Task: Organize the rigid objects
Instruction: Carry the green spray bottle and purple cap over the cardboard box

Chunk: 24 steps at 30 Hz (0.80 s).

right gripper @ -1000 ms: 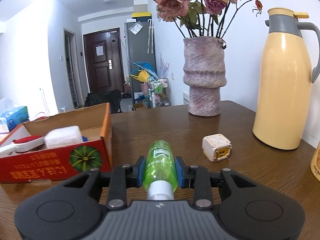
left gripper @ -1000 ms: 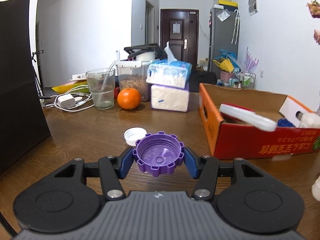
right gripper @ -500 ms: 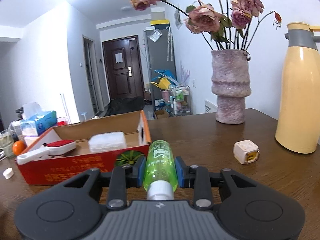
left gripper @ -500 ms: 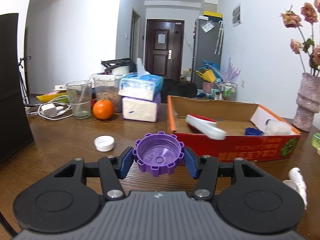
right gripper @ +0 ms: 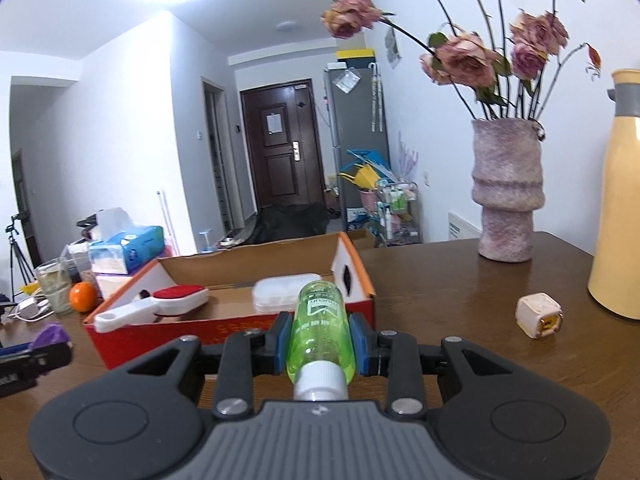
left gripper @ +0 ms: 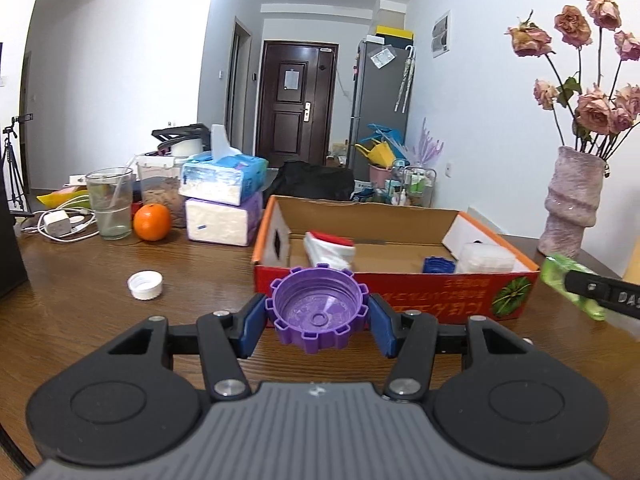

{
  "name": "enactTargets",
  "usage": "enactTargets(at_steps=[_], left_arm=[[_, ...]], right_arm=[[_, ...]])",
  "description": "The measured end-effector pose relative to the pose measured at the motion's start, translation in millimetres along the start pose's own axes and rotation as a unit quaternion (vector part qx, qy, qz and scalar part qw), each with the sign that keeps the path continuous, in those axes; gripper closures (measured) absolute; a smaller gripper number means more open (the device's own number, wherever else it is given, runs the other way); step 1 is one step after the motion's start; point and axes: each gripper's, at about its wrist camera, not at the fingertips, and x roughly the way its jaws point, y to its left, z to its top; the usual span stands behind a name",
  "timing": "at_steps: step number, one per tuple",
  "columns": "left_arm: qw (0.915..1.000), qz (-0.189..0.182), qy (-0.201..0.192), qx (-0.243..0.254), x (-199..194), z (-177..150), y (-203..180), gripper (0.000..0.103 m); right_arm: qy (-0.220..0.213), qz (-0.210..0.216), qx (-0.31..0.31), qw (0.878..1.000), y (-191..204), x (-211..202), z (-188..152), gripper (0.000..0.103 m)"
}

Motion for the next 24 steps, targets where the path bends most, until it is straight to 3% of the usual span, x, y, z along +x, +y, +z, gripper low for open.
enactTargets(at_steps=[24], left_arm=[[0.9993,-0.005,-0.035,-0.009,26,48,-33,0.047]], right_arm=[[-0.022,0.036,-0.017,0.999,33,23,24,0.073]])
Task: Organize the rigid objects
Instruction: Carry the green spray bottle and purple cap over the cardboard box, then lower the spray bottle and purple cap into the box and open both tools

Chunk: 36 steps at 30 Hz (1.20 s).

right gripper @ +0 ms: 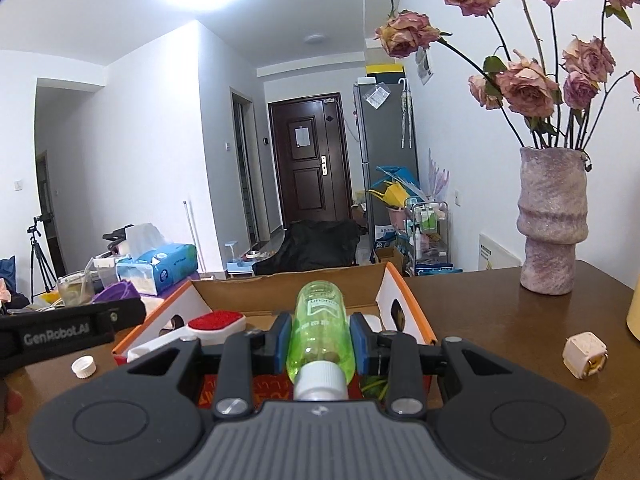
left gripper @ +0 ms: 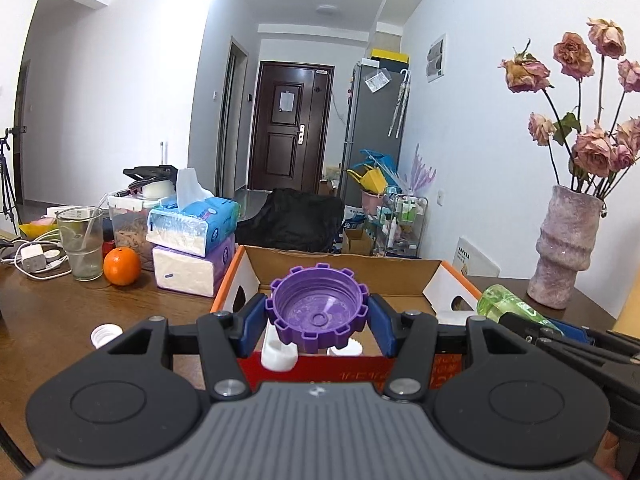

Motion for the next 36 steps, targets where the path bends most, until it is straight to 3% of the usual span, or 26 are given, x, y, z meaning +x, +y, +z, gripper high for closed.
enactTargets(at_steps=[36], left_arm=[[0.9995,0.019,0.025,0.000,97,28,-5,0.047]], right_arm=[[0.033,0.014,-0.012,0.999,3,103,24,0.073]])
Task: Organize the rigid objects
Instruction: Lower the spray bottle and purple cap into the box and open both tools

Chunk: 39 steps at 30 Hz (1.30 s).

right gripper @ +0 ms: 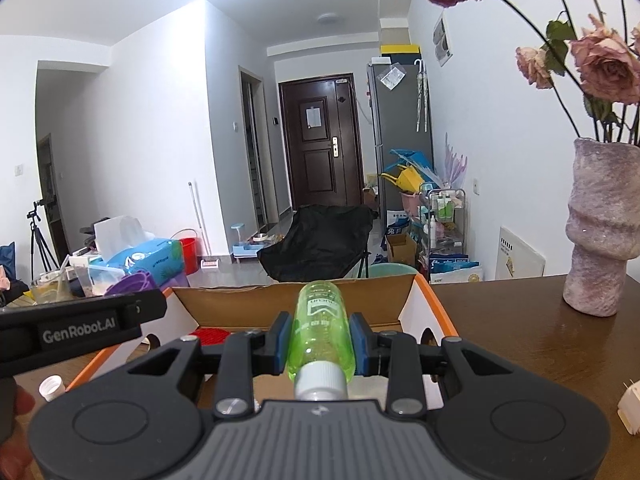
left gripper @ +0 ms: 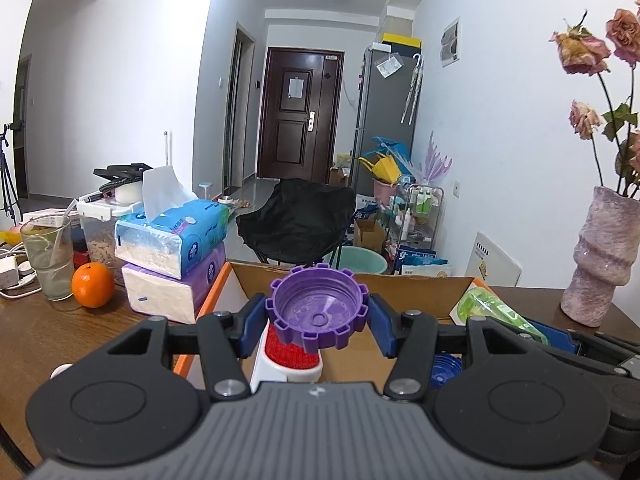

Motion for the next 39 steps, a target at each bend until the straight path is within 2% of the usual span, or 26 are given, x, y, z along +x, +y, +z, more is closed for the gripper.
enactTargets(at_steps=[23,33,39], left_arm=[[0.9981,0.035,0.049,0.013,56,19,-1,0.047],[0.9951,0.048,0.085,0.018,74,19,1,0.047],[0.9948,0.047,0.089,0.015,72,19,3,0.046]], right_arm=[[0.046,0.006,-0.031,0.998,5,57,18,0.073],[0.067,-0.002,-0.049,0.997,12,69,19,0.073],[0.075,-0.006,-0.051,0.996,12,71,20,0.073]])
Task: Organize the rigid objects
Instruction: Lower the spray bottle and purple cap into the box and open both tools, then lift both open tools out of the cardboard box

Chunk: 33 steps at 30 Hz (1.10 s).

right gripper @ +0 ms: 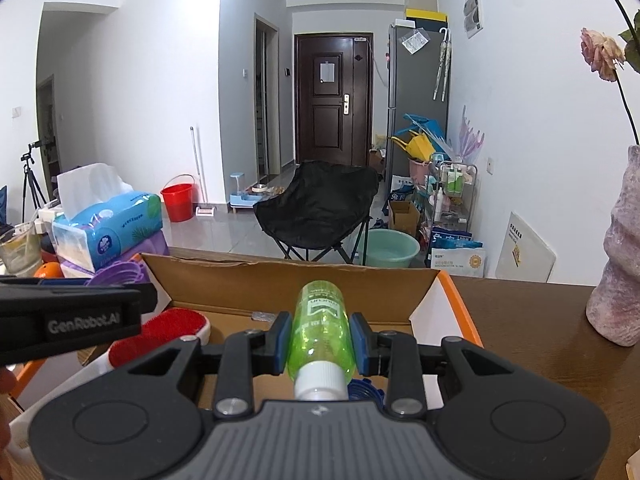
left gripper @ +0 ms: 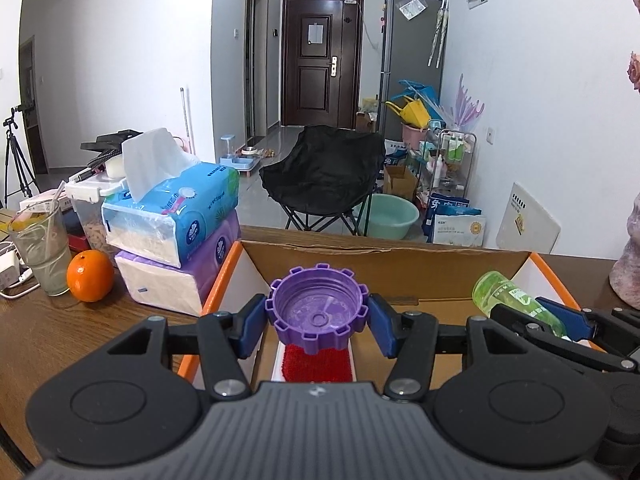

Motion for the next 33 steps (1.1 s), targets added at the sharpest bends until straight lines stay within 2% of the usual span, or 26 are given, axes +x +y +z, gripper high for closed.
enactTargets(at_steps=[2,4,6,7,8,10,14,33], left_arm=[[1.0000,-0.001,-0.004,0.001,-2,1,1,0.037],[0.9999,0.006,-0.009,-0.001,-5,2,3,0.015],[0.9998,0.011,-0.014,-0.002,-7,3,4,0.008],[0.9998,0.011,-0.015,-0.003,-9,3,5,0.001],[0.9998,0.013,-0.017,-0.006,-10,4,6,0.000],[0.9997,0.014,-0.020,-0.007,-13,5,7,0.000],[0.9997,0.013,-0.020,-0.011,-16,6,10,0.000],[0.9996,0.008,-0.027,-0.008,-30,4,6,0.000]], right_arm=[[0.005,-0.007,-0.002,1.000,-1,0,1,0.073],[0.007,-0.018,-0.002,1.000,-2,-2,5,0.068],[0.008,-0.025,-0.001,1.000,-5,-6,6,0.030],[0.004,-0.030,-0.001,1.000,-6,-8,7,0.021],[0.000,-0.037,-0.003,0.999,-6,-10,7,0.011],[-0.004,-0.042,-0.006,0.999,-6,-14,8,0.009],[-0.005,-0.039,-0.005,0.999,-8,-15,8,0.000],[-0.006,-0.047,-0.013,0.999,-12,-28,1,0.000]])
